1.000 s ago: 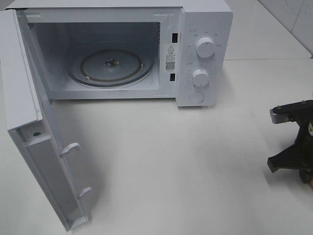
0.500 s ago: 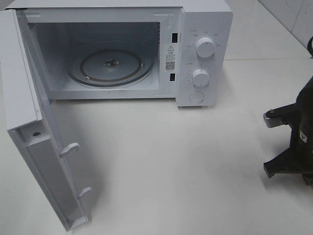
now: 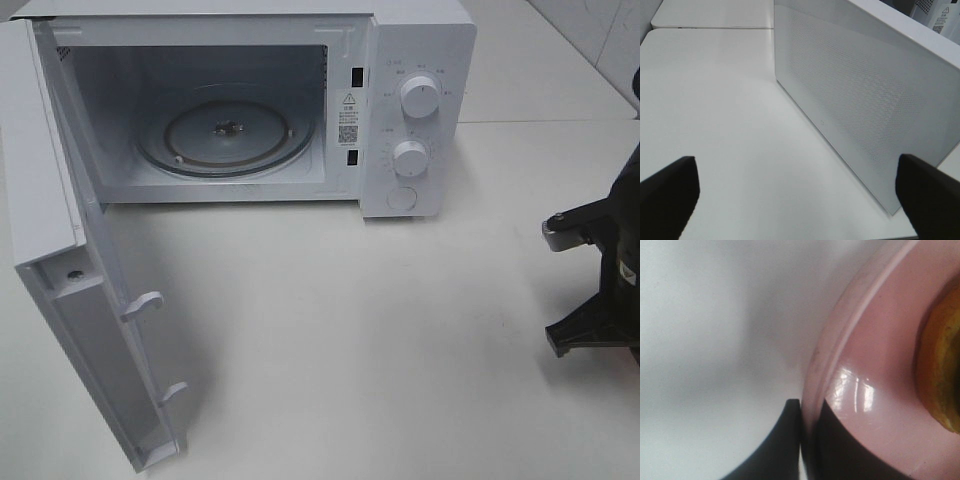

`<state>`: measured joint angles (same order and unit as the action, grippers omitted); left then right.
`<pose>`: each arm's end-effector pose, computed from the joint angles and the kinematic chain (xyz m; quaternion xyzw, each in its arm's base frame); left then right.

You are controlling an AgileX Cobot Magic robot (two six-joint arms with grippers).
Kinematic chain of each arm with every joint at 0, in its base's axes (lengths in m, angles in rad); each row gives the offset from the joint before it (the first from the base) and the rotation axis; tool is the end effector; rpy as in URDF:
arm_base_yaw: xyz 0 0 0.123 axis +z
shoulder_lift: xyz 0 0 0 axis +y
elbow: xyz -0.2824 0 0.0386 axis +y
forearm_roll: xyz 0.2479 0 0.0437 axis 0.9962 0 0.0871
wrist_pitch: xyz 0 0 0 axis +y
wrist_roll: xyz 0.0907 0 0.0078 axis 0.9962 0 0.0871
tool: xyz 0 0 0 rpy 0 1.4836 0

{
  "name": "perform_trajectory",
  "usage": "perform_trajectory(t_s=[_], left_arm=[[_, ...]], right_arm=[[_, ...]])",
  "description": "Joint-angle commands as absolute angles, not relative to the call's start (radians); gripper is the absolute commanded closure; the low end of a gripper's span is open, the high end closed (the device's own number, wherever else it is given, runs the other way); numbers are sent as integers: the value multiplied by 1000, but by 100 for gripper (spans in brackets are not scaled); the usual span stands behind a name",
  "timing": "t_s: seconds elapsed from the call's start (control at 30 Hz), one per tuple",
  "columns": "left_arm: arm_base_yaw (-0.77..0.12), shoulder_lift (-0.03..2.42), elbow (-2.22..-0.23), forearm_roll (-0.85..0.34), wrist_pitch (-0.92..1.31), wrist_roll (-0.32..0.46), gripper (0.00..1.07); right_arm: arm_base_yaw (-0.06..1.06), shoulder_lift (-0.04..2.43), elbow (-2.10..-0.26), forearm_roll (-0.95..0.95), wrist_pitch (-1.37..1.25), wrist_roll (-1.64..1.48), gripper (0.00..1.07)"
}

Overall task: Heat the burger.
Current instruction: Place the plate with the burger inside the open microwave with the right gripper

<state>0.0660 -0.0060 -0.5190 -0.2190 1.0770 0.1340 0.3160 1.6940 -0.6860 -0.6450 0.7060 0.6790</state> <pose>-0.0086 -0.0180 0.2826 0.0352 0.8451 -0.0564 0.5304 0.2453 0.0428 0.1285 -0.0717 0.9771 -0.1874 0.0715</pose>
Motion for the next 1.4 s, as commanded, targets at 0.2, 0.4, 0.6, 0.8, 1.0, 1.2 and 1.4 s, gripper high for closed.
perform_trajectory(t_s=[0.2,0.4,0.6,0.8,1.0,1.2,1.4], left_arm=[[66,-22,-515,-224,1068,132,7],[66,-22,-515,-224,1068,132,7],[66,-22,-515,-224,1068,132,7],[66,-22,-515,-224,1068,132,7],[66,-22,-515,-224,1068,132,7],[66,-22,-515,-224,1068,132,7],[66,-22,-515,-224,1068,132,7]], right_arm=[[355,1602,-666,-693,783,681,107],[386,1572,-663,-695,830,681,107],[446,1537,-663,-695,871,681,107],[510,1495,-646,-693,899,681,107],[568,1461,-611,-692,923,681,107],[652,1399,-582,-692,958,681,107],[731,1368,-582,-692,981,681,107]])
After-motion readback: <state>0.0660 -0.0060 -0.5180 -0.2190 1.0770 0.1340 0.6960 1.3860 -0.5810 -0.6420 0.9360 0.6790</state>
